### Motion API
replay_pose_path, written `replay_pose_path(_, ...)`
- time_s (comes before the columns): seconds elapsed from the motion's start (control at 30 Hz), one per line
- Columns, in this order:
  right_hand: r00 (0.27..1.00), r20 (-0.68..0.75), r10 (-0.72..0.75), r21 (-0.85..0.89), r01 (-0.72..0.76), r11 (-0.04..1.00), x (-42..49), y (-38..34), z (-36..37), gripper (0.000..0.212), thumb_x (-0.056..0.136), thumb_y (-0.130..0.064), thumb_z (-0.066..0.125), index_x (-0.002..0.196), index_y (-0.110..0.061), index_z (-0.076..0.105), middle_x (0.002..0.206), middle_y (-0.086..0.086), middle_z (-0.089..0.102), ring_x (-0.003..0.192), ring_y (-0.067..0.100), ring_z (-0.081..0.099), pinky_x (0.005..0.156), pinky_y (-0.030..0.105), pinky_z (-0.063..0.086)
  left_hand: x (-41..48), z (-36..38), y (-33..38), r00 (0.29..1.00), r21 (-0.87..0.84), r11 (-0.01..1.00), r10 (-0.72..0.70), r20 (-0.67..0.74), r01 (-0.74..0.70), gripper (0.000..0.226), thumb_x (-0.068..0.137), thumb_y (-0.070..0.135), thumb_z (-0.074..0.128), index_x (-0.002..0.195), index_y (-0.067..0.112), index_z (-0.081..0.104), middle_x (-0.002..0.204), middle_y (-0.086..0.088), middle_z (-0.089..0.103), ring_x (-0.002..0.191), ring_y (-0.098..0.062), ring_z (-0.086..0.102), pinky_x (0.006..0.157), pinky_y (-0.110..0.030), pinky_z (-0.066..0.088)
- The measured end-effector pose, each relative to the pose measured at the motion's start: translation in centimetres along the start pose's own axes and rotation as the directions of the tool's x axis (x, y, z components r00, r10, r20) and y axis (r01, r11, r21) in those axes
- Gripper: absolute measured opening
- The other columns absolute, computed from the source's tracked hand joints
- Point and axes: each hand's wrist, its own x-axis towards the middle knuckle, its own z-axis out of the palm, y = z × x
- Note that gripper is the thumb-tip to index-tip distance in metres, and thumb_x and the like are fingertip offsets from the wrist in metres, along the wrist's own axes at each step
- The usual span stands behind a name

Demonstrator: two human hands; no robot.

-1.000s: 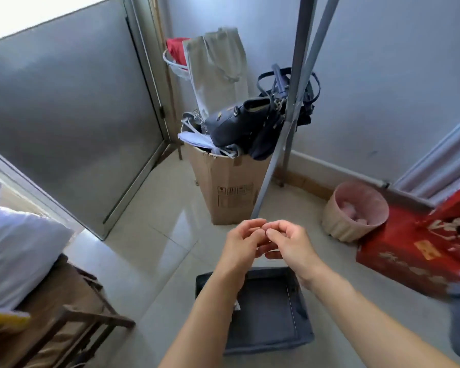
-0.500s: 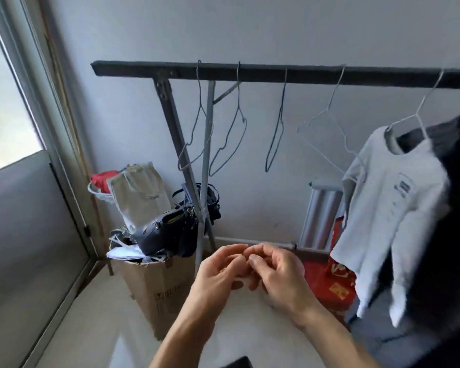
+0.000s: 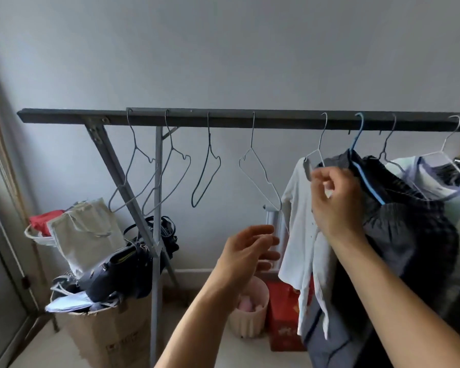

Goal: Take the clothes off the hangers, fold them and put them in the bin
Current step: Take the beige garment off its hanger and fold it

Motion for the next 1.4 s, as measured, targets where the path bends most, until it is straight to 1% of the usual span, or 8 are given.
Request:
replay_pose_path(0.23, 0.891, 0.271, 0.364, -0.478, -0.203, 0.854, 4.9, 3.7, 0.9, 0.051, 0.095, -0.031, 0.047, 0.133, 0.003, 0.04, 0.139, 0.025, 0.041, 0.127, 0.042, 0.041, 0.099, 0.049, 0.038, 0.7, 1.8, 1.8, 0.997, 0.054, 0.996, 0.063, 0.051, -0.065, 0.021, 0.1, 0.017, 0.054, 0.117, 0.018, 0.066, 0.103, -0.003, 0.075, 0.083, -0.012, 0.07, 0.081, -0.03, 0.055)
replay_pose_path(0.57, 0.95, 0.202, 0.238, -0.236, -0.188, 0.953, 6.3, 4.5, 0.2, 0.027, 0.1, -0.016, 0.034, 0.111, 0.001, 0.051, 0.116, 0.024, 0.059, 0.108, 0.039, 0.054, 0.079, 0.037, 0.038, 1.6, 3.4, 2.1, 0.991, 0.109, 0.987, 0.112, 0.073, -0.12, 0.018, 0.1, 0.018, 0.053, 0.112, 0.019, 0.066, 0.099, -0.001, 0.075, 0.083, -0.012, 0.07, 0.079, -0.029, 0.055)
replay_pose_path(0.8, 0.963, 0.268, 0.028, -0.022, -0.023, 0.999, 6.9, 6.4, -2.9, 0.023, 0.093, -0.025, 0.058, 0.076, -0.009, 0.056, 0.063, 0.001, 0.055, 0.064, 0.022, 0.051, 0.062, 0.032, 0.039, 3.4, 5.0, 2.0, 0.988, 0.171, 0.974, 0.143, 0.062, -0.151, 0.025, 0.1, 0.016, 0.052, 0.123, 0.015, 0.062, 0.112, -0.002, 0.072, 0.098, -0.007, 0.065, 0.085, -0.026, 0.053)
replay_pose_path(0.93, 0.884, 0.467, -0.03, 0.084, -0.01, 0.996, 5.9, 8.0, -6.3, 0.023, 0.09, -0.024, 0.065, 0.073, -0.009, 0.063, 0.051, -0.004, 0.051, 0.049, 0.003, 0.041, 0.057, 0.026, 0.033, 4.5, 5.7, 0.4, 0.99, 0.25, 0.96, 0.114, 0.079, -0.13, 0.047, 0.1, 0.023, 0.054, 0.145, 0.02, 0.043, 0.145, 0.002, 0.047, 0.133, -0.011, 0.045, 0.107, -0.027, 0.038)
replay_pose_path(1.1, 0.742, 0.671, 0.009, 0.135, -0.134, 0.982, 4.6, 8.5, -10.3, 0.024, 0.077, -0.04, 0.066, 0.078, -0.016, 0.071, 0.082, 0.02, 0.071, 0.075, 0.023, 0.063, 0.078, 0.035, 0.046, 6.1, 4.0, -3.5, 0.988, 0.326, 0.945, 0.015, -0.157, 0.038, 0.059, 0.099, 0.029, 0.055, 0.151, 0.022, 0.028, 0.153, 0.0, 0.025, 0.144, -0.021, 0.026, 0.118, -0.045, 0.026)
replay_pose_path(1.23, 0.64, 0.768, 0.023, 0.157, -0.224, 0.962, 3.6, 8.5, -11.7, 0.024, 0.075, -0.034, 0.068, 0.082, -0.012, 0.073, 0.082, 0.009, 0.073, 0.08, 0.011, 0.067, 0.085, 0.025, 0.047, 6.3, 1.6, -5.5, 0.962, 0.342, 0.937, 0.03, -0.271, 0.067, 0.049, 0.1, 0.031, 0.051, 0.147, 0.028, 0.036, 0.147, -0.005, 0.033, 0.14, -0.023, 0.031, 0.115, -0.047, 0.031)
replay_pose_path(1.33, 0.598, 0.801, 0.006, 0.209, -0.29, 0.934, 3.0, 8.5, -12.0, 0.022, 0.076, -0.028, 0.068, 0.082, -0.007, 0.072, 0.077, 0.001, 0.072, 0.076, 0.004, 0.065, 0.077, 0.015, 0.047, 5.5, -0.6, -5.7, 0.981, 0.313, 0.949, 0.094, -0.169, -0.037, 0.03, 0.1, 0.03, 0.054, 0.129, 0.029, 0.057, 0.13, -0.001, 0.06, 0.123, -0.014, 0.054, 0.092, -0.016, 0.047)
replay_pose_path(1.4, 0.589, 0.808, -0.011, 0.24, -0.312, 0.919, 2.8, 8.5, -12.0, 0.025, 0.076, -0.026, 0.068, 0.084, -0.003, 0.072, 0.074, -0.001, 0.071, 0.073, 0.002, 0.063, 0.071, 0.008, 0.045, 4.7, -1.8, -5.1, 0.984, 0.341, 0.934, 0.148, -0.1, -0.106, 0.023, 0.098, 0.029, 0.058, 0.117, 0.022, 0.069, 0.113, 0.005, 0.072, 0.111, -0.012, 0.064, 0.085, -0.013, 0.049)
